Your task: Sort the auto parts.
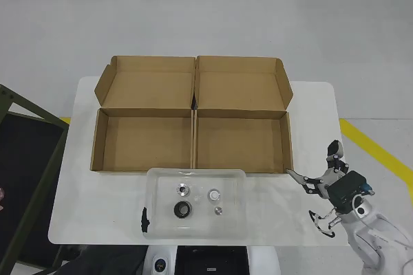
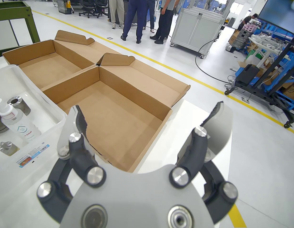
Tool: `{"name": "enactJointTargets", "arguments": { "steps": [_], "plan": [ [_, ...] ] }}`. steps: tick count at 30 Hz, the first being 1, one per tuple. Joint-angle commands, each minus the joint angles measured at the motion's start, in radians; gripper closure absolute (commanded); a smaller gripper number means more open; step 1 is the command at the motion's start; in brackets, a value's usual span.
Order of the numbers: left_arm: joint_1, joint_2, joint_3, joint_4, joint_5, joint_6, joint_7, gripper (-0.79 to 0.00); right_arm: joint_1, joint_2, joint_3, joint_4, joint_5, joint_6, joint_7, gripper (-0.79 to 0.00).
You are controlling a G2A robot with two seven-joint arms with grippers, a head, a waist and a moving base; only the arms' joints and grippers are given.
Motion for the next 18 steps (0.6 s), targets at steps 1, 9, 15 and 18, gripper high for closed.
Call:
{"name": "enactJointTargets", "arguments": {
  "steps": [1,9,15,18],
  "plan": [
    [0.000,0.000,0.000,0.000,0.000,0.000,0.000,-0.785,0.000,0.000,0.000,0.000,0.000,0.000,0.000,-0.784],
    [0.000,0.000,0.000,0.000,0.000,0.000,0.000,-0.785,0.000,0.000,0.000,0.000,0.000,0.000,0.000,-0.785],
    [0.000,0.000,0.000,0.000,0.000,0.000,0.000,-0.785,0.030,0.005,-0.048,-0.039,-0.063,-0.012,0.080,-0.785],
    [0.000,0.000,0.000,0.000,0.000,0.000,0.000,-0.785,0.053,0.009,-0.081,-0.045,-0.070,-0.052,0.113,-0.785]
  ]
}}
